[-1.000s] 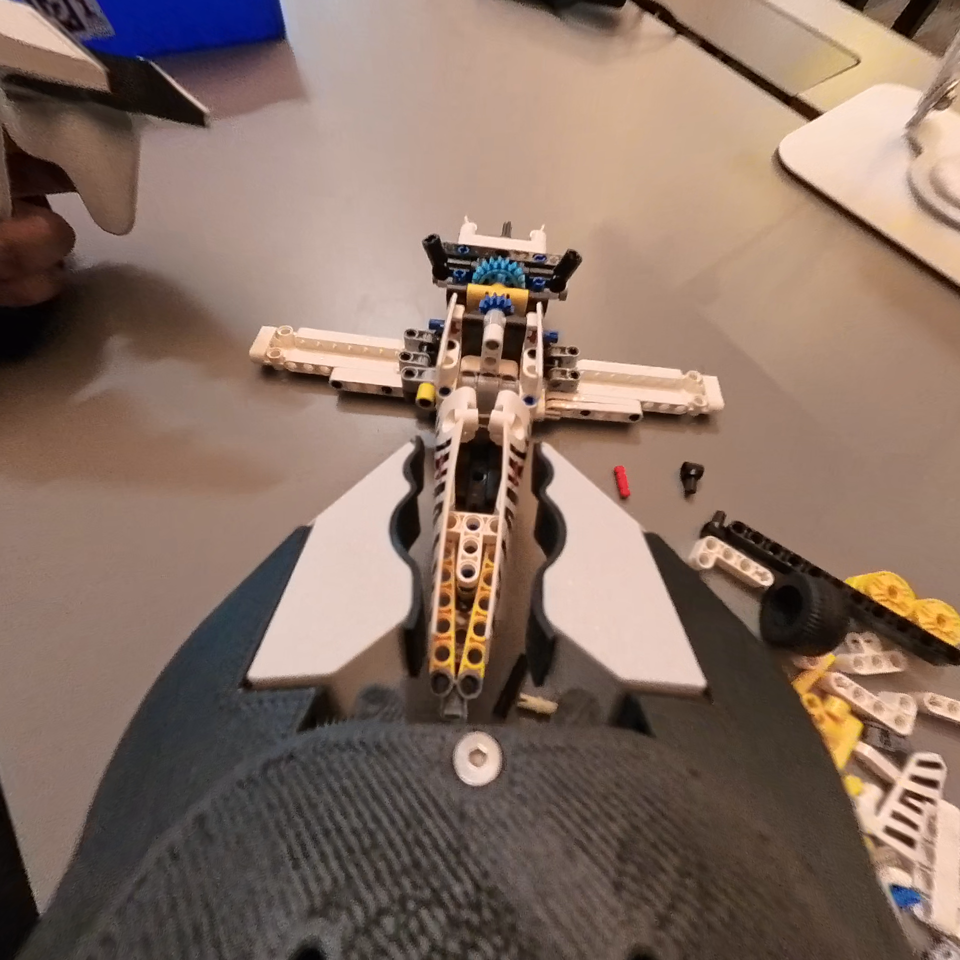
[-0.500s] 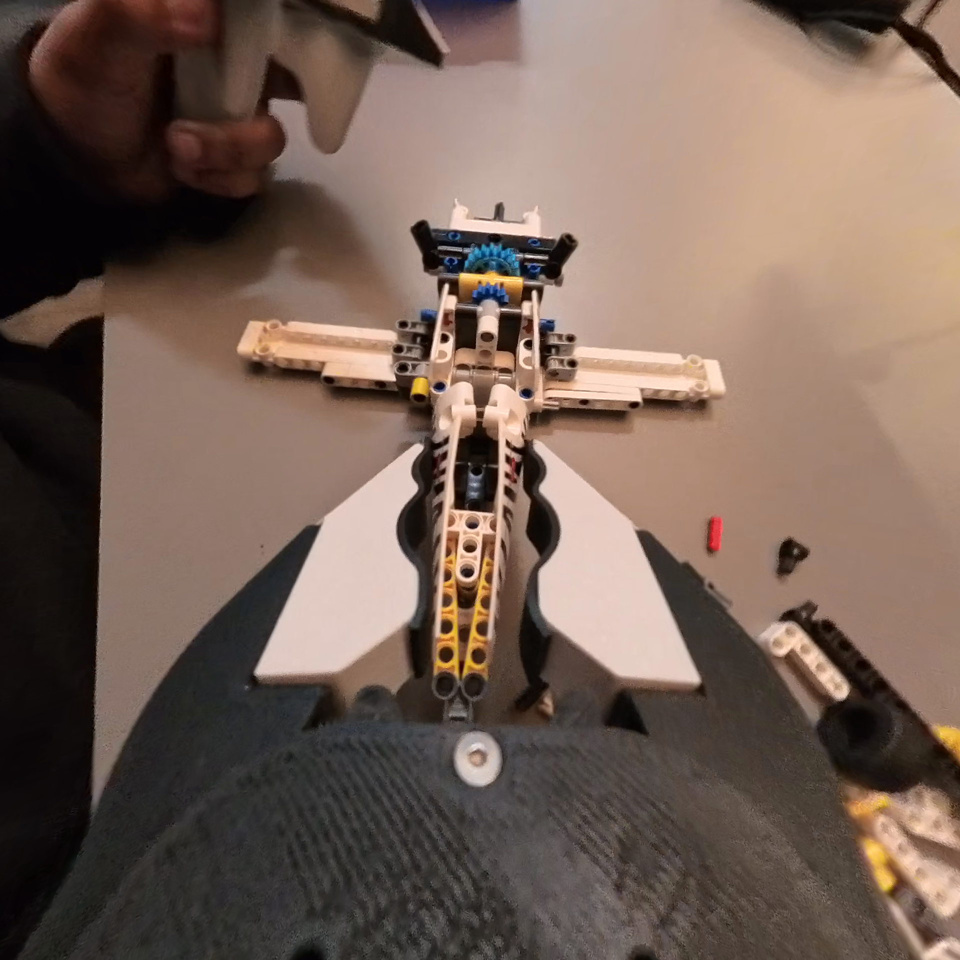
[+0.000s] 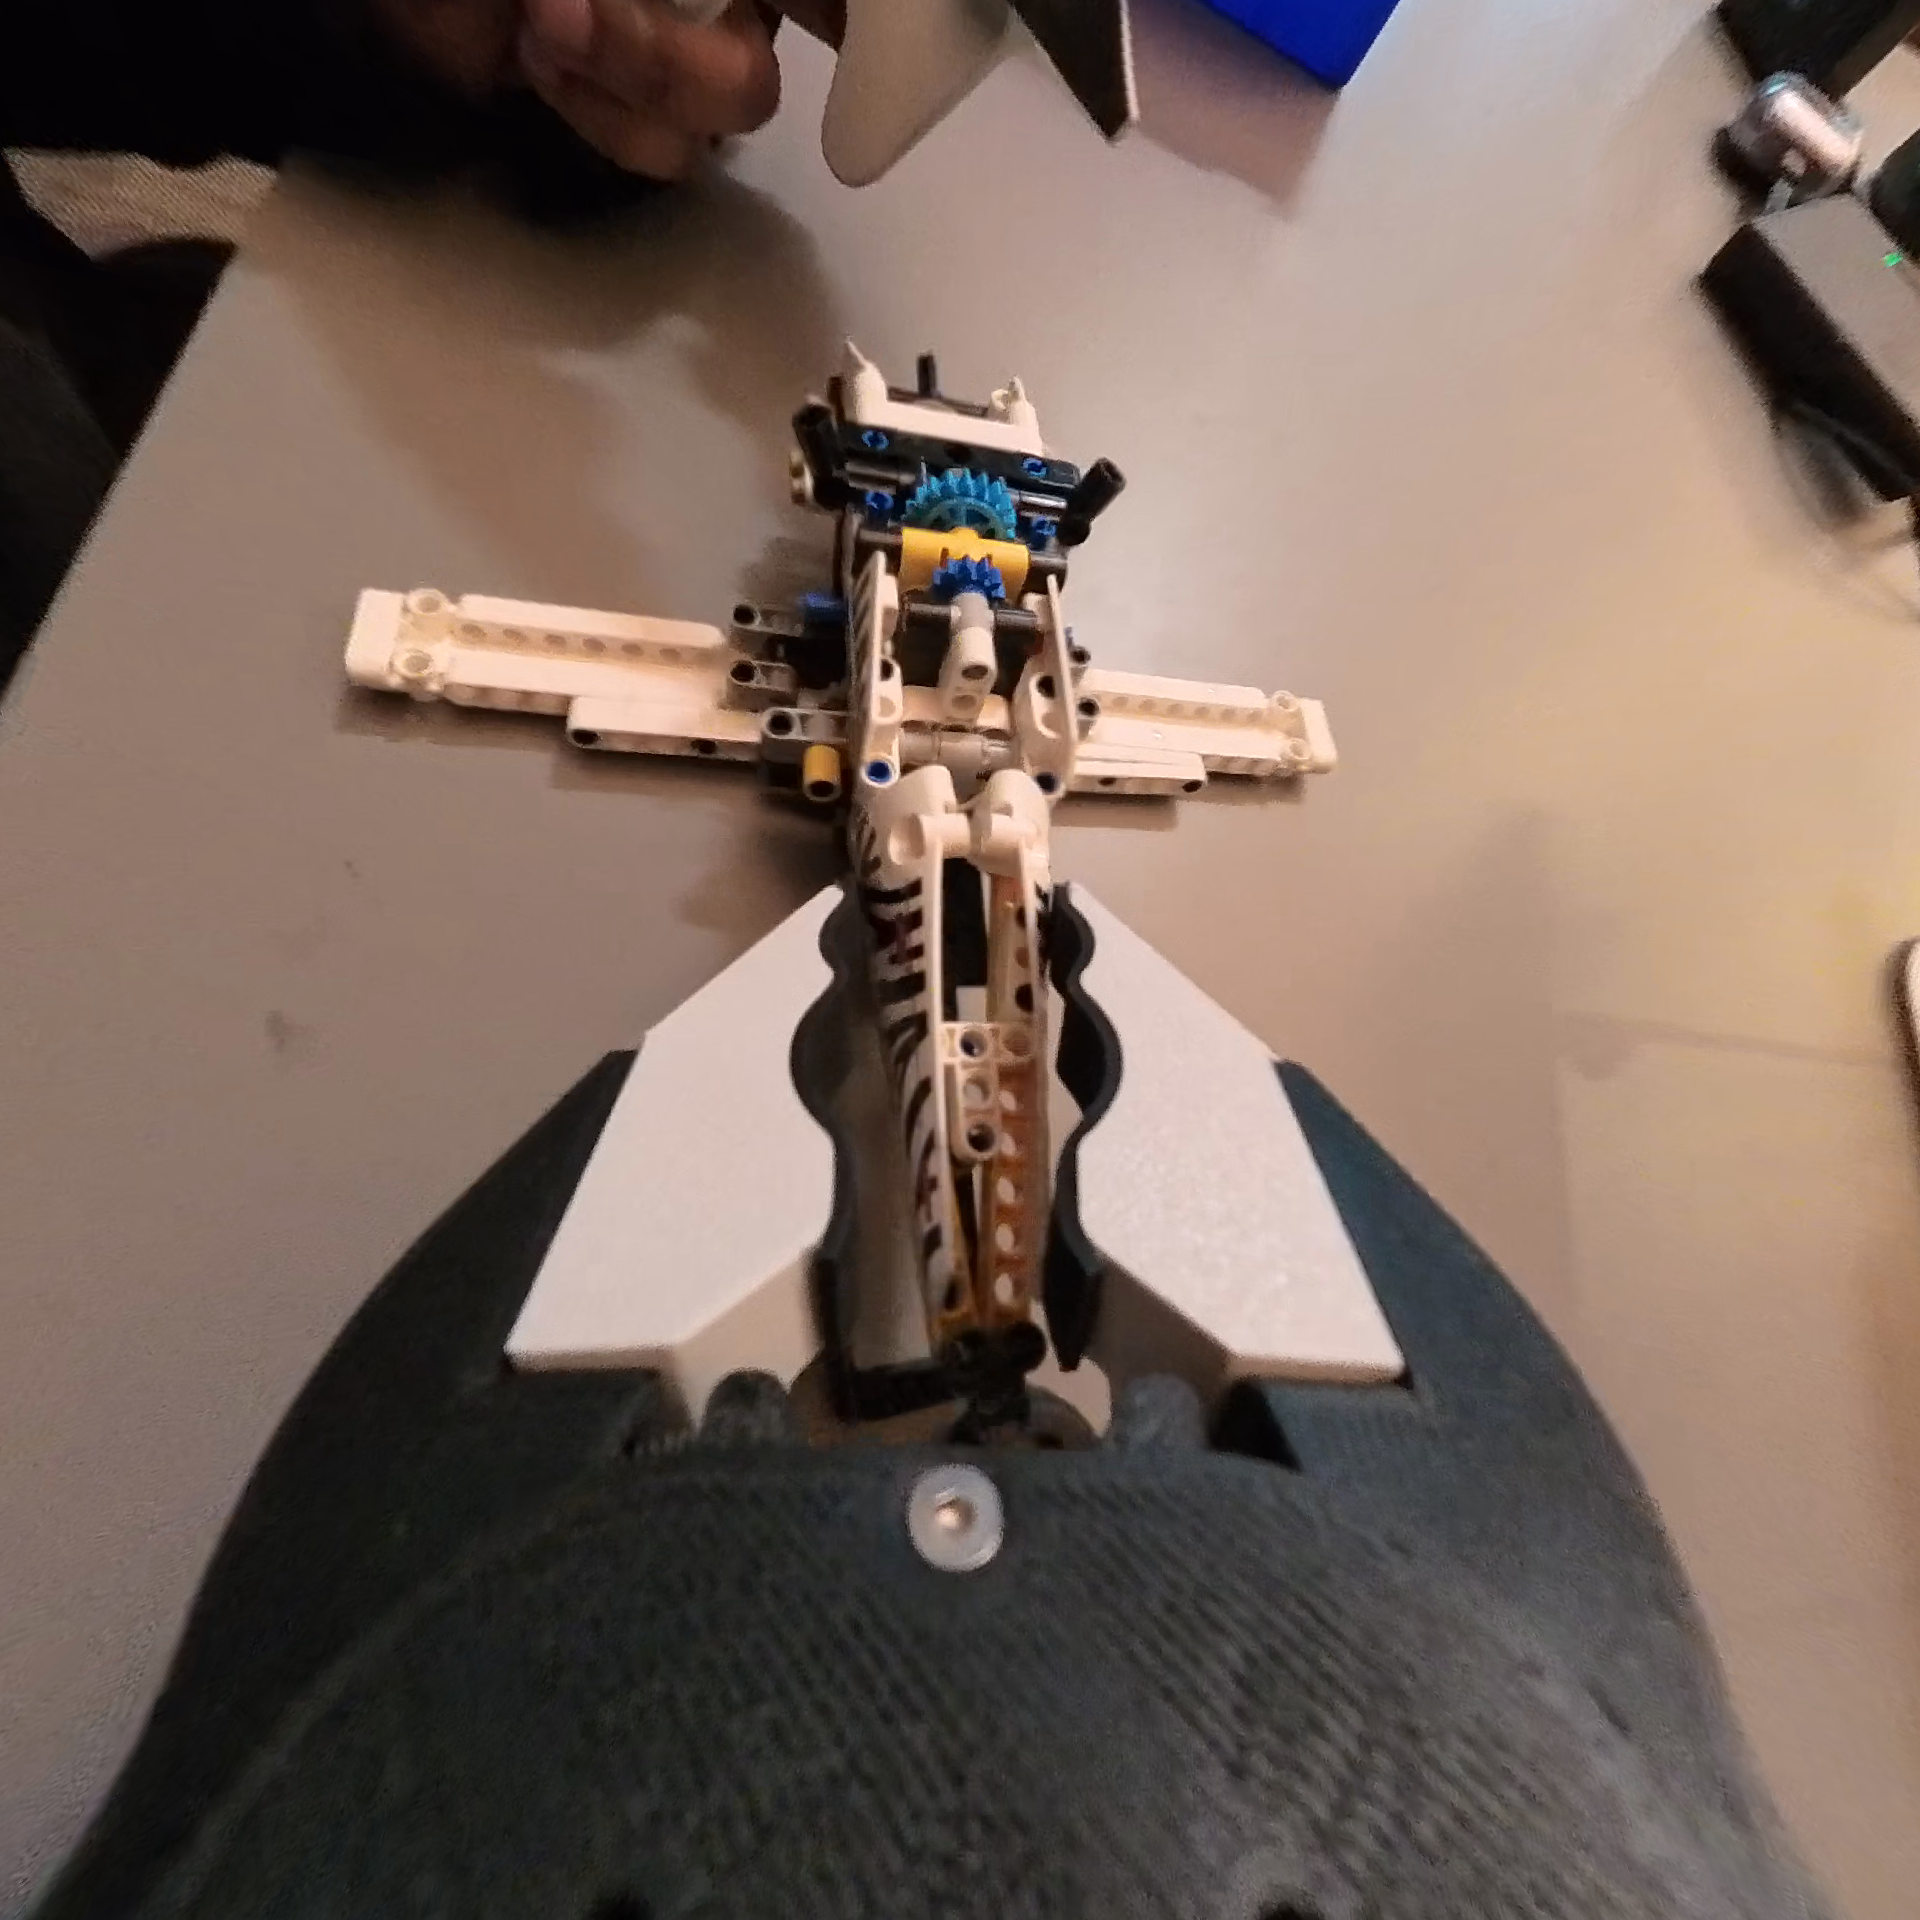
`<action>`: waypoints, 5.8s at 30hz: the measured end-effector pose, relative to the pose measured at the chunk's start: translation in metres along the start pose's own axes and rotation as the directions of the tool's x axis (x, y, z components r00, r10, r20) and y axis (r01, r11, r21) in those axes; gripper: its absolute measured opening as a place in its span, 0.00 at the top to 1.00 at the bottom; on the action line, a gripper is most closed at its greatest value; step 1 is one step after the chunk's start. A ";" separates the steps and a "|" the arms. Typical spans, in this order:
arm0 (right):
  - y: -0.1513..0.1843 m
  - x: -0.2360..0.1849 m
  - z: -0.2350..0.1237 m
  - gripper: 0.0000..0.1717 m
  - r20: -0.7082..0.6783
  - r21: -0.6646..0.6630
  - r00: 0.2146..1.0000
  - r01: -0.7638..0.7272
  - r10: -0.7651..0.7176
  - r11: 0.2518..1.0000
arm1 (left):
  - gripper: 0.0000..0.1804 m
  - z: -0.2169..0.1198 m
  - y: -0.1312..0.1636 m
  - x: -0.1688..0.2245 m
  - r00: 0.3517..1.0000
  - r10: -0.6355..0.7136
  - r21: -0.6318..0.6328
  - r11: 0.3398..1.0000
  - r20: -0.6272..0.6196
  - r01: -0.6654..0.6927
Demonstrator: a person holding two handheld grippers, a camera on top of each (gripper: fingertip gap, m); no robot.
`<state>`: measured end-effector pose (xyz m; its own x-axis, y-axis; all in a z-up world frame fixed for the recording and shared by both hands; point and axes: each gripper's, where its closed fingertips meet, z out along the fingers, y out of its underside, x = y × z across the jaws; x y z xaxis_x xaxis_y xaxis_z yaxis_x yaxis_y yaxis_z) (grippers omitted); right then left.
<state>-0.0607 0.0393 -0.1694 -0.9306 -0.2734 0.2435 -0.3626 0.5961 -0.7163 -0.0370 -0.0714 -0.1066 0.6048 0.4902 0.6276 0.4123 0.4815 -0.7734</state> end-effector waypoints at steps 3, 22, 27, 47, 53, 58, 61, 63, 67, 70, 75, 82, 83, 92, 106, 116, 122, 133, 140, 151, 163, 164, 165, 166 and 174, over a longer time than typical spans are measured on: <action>0.004 0.009 -0.004 0.79 -0.052 -0.027 0.998 0.047 -0.048 0.999 | 0.84 0.001 0.001 0.000 1.000 -0.013 -0.008 1.000 -0.005 0.013; -0.064 -0.002 0.008 0.74 -0.282 0.079 0.944 0.201 -0.171 0.976 | 0.75 0.027 0.043 -0.033 0.887 -0.454 -0.431 0.785 0.086 0.444; -0.067 -0.002 0.026 0.73 -0.255 0.079 0.961 0.132 -0.108 0.988 | 0.83 0.037 0.045 -0.033 0.831 -0.554 -0.518 0.696 0.051 0.497; -0.048 -0.041 0.015 0.87 -0.311 0.045 0.950 -0.001 0.015 0.999 | 0.90 0.025 0.060 -0.022 0.865 -0.501 -0.537 0.720 0.037 0.440; -0.025 -0.041 -0.008 0.86 -0.369 0.003 0.921 -0.130 0.122 0.991 | 0.90 0.027 0.085 0.013 0.854 -0.521 -0.581 0.695 0.001 0.424; -0.032 -0.056 -0.017 0.76 -0.328 0.131 0.907 -0.234 0.265 0.963 | 0.90 0.024 0.093 0.028 0.854 -0.519 -0.546 0.722 -0.021 0.426; -0.034 -0.056 -0.017 0.74 -0.369 0.148 0.887 -0.238 0.276 0.960 | 0.92 0.022 0.101 0.030 0.863 -0.505 -0.578 0.705 0.000 0.412; -0.039 -0.054 -0.016 0.76 -0.400 0.167 0.878 -0.213 0.264 0.963 | 0.92 0.024 0.101 0.027 0.869 -0.494 -0.575 0.706 0.020 0.414; -0.039 -0.042 -0.014 0.78 -0.470 0.131 0.857 -0.167 0.209 0.977 | 0.94 0.027 0.105 0.024 0.881 -0.472 -0.586 0.702 0.042 0.404; -0.037 -0.039 -0.007 0.82 -0.456 0.081 0.878 -0.119 0.143 0.990 | 0.96 0.030 0.109 0.026 0.883 -0.467 -0.598 0.695 0.047 0.399; -0.040 -0.036 -0.003 0.83 -0.448 0.039 0.893 -0.034 0.048 0.999 | 0.96 0.031 0.105 0.023 0.874 -0.483 -0.571 0.705 0.048 0.421; -0.047 -0.037 -0.009 0.90 -0.447 0.074 0.895 0.038 -0.001 0.997 | 0.97 0.032 0.102 0.023 0.861 -0.506 -0.565 0.700 0.039 0.437; -0.047 -0.037 -0.009 0.93 -0.436 0.088 0.900 0.030 0.011 0.996 | 0.96 0.032 0.103 0.023 0.862 -0.505 -0.570 0.697 0.040 0.435; -0.042 -0.048 0.002 0.92 -0.323 0.080 0.945 -0.012 0.038 0.997 | 0.96 0.032 0.104 0.024 0.858 -0.512 -0.586 0.684 0.039 0.434; -0.038 -0.045 0.001 0.96 -0.326 0.032 0.941 -0.087 0.093 0.996 | 0.96 0.033 0.104 0.022 0.867 -0.497 -0.582 0.694 0.040 0.425; -0.040 -0.045 0.000 0.96 -0.298 0.086 0.942 -0.135 0.154 0.987 | 0.97 0.032 0.101 0.023 0.849 -0.527 -0.579 0.684 0.028 0.444; -0.040 -0.045 0.001 0.96 -0.298 0.100 0.940 -0.143 0.167 0.985 | 0.97 0.032 0.098 0.022 0.848 -0.528 -0.547 0.700 0.035 0.459; -0.041 -0.048 0.000 0.96 -0.281 0.140 0.933 -0.190 0.223 0.972 | 0.97 0.029 0.100 0.025 0.847 -0.531 -0.536 0.705 0.037 0.465; -0.012 -0.040 -0.027 0.96 -0.353 0.153 0.888 -0.257 0.295 0.954 | 0.97 -0.014 0.069 -0.015 0.875 -0.458 -0.341 0.806 0.159 0.484; -0.039 -0.050 -0.002 0.96 -0.226 0.196 0.961 -0.113 0.157 0.974 | 0.97 -0.006 0.060 0.009 0.889 -0.458 -0.307 0.846 -0.001 0.435; -0.055 -0.021 0.016 0.84 -0.173 0.169 0.982 -0.048 0.078 0.984 | 0.97 -0.001 0.054 0.042 0.931 -0.346 -0.244 0.919 -0.115 0.311; -0.059 -0.021 0.010 0.77 -0.188 0.208 0.976 -0.068 0.109 0.976 | 0.97 -0.001 0.055 0.044 0.937 -0.330 -0.248 0.922 -0.110 0.296; -0.062 -0.022 0.002 0.76 -0.199 0.252 0.970 -0.084 0.137 0.964 | 0.97 0.001 0.057 0.047 0.944 -0.313 -0.250 0.927 -0.106 0.279; -0.064 -0.025 -0.006 0.76 -0.207 0.296 0.965 -0.097 0.163 0.950 | 0.97 0.002 0.058 0.050 0.948 -0.299 -0.252 0.931 -0.106 0.265; -0.080 -0.066 -0.043 0.81 -0.386 0.435 0.915 0.069 0.117 0.898 | 0.97 0.027 0.064 0.091 0.845 -0.477 -0.303 0.864 -0.241 0.402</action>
<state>0.0276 0.0421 -0.1001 -0.9135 0.1116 0.3913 -0.3673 0.1880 -0.9109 0.0262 0.0232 -0.0964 0.4783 0.0094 0.8782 0.8059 0.3925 -0.4431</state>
